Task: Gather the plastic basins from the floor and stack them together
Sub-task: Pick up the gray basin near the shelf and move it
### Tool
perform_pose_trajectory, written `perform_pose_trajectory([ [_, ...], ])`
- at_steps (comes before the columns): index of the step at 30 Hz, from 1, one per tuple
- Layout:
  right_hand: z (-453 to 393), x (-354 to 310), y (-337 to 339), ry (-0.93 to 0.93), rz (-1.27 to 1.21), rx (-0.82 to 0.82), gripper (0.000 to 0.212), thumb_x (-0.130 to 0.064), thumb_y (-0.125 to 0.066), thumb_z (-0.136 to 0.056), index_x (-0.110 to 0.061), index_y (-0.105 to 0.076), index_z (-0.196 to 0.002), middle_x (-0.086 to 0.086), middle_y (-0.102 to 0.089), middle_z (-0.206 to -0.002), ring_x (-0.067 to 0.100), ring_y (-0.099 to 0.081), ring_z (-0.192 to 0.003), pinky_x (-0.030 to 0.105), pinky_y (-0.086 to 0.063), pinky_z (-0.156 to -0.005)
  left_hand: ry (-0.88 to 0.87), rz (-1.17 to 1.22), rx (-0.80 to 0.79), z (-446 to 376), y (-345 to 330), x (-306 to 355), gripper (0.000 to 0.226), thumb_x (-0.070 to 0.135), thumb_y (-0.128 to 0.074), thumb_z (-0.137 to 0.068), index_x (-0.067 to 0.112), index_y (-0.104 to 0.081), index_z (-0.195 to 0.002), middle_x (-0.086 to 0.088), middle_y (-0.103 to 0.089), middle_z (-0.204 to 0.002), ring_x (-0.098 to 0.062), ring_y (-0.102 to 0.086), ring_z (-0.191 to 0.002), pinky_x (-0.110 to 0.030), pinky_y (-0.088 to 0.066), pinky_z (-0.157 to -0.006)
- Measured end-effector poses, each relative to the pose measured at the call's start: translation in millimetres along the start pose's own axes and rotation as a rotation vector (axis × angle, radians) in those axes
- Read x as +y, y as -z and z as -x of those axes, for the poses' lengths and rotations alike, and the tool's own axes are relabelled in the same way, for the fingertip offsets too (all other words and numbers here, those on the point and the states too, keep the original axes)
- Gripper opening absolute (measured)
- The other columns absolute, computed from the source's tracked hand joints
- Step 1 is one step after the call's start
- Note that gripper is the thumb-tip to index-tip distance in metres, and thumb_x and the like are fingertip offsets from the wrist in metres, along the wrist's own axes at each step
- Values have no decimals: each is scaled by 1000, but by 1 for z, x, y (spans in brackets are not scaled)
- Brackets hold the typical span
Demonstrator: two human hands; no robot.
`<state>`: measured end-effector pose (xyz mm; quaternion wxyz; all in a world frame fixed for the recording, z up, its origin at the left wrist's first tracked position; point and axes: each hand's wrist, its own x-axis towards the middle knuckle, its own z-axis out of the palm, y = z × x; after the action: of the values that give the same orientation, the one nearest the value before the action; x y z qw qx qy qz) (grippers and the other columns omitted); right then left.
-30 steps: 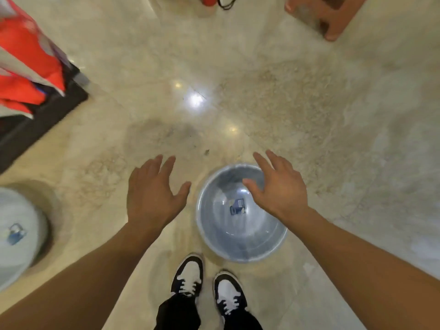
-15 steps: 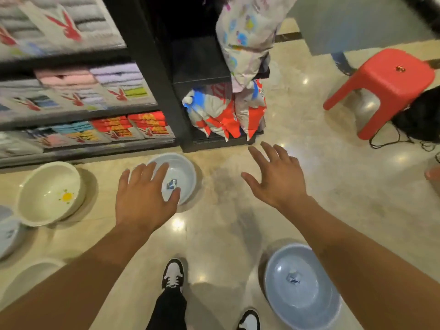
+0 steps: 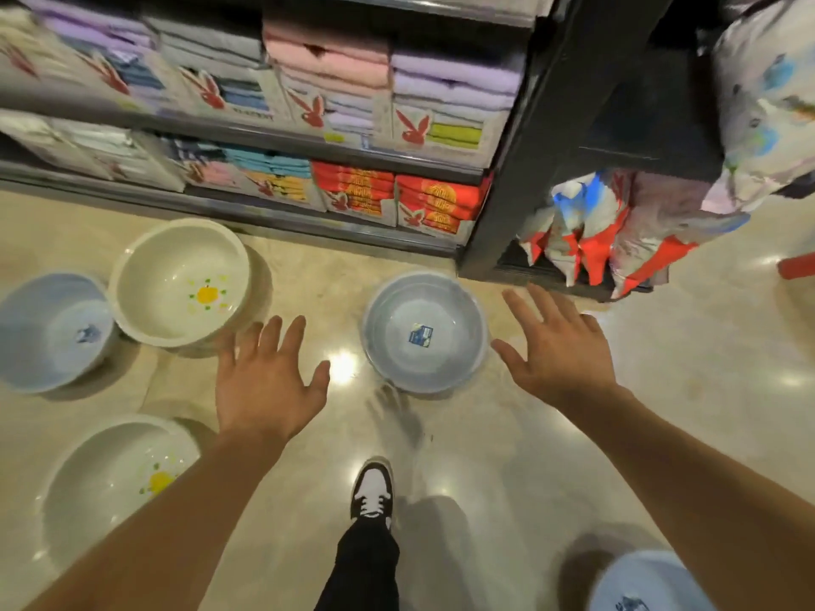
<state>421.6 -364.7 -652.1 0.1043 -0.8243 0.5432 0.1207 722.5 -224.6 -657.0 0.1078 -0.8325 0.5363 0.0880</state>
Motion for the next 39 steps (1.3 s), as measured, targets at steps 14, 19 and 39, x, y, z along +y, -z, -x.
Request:
perform_pose_trajectory([
  [14, -94, -16, -210, -171, -69, -83, 77, -58, -53, -91, -31, -19, -155, 7, -37, -154, 36, -43, -133, 53, -45, -99, -59, 52, -124, -120, -205, 28, 72, 60, -33, -94, 26, -24, -156, -3, -41, -153, -26, -32, -142, -47, -20, -118],
  [19, -128, -4, -295, -258, -116, -115, 79, -56, -51, -94, -32, -9, -157, 8, -21, -161, 37, -39, -135, 52, -45, -99, -57, 123, -95, -155, -282, 56, 74, 57, -44, -93, 24, -25, -157, -7, -46, -149, -30, -39, -137, -48, -26, -114],
  [39, -142, 58, -335, -521, -551, 63, 66, -12, -55, -91, -26, -30, -151, 0, -58, -97, 23, -49, -76, 31, -43, -67, -156, 458, -95, -190, -303, 107, 84, 14, -69, -86, 11, -23, -156, -10, -36, -151, -40, -54, -115, -51, -51, -79],
])
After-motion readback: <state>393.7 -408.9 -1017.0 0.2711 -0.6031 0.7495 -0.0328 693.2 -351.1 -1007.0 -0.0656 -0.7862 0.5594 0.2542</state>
